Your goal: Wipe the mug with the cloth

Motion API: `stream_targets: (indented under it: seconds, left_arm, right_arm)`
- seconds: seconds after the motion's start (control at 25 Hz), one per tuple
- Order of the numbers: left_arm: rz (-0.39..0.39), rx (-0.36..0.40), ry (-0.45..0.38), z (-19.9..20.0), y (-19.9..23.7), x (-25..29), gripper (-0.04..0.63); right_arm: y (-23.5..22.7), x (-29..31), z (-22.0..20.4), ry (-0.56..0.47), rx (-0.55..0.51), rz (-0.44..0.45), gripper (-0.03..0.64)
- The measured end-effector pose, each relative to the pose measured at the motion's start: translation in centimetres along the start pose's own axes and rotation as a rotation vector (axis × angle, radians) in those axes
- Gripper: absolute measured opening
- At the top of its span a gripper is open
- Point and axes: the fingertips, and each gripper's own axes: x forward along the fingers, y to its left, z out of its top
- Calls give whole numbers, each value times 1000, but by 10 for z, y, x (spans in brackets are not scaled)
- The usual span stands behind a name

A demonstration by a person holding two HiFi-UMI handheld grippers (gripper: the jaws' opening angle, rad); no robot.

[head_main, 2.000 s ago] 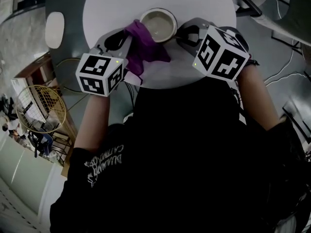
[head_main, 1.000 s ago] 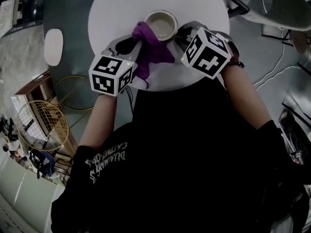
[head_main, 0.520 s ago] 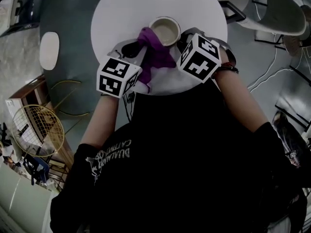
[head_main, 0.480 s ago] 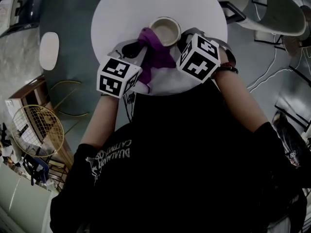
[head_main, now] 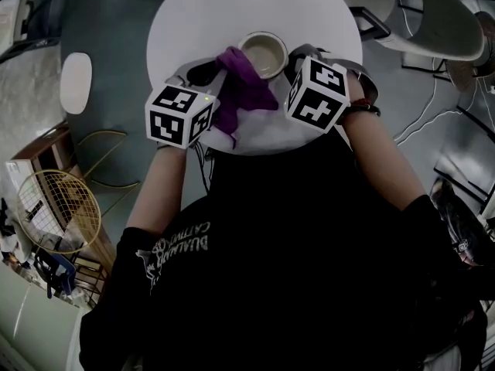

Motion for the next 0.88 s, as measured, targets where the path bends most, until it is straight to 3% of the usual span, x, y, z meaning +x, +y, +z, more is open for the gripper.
stream_targets:
  seconds: [0.16,0.4,0.72,0.88]
  left_arm:
    - [26,2,-8,12,9,4,29]
    - [33,76,8,30,15,13,29]
    - [16,200,61,45,15,26,28]
    - [-4,315,101,55,9,31,26]
  right_arm:
    - [-1,1,1,7,-38,9,54]
    - [-2,1,2,13,-59,7,55]
    - [-5,1,4,3,-85,7,56]
    - [-5,2,3,-3,-81,9,56]
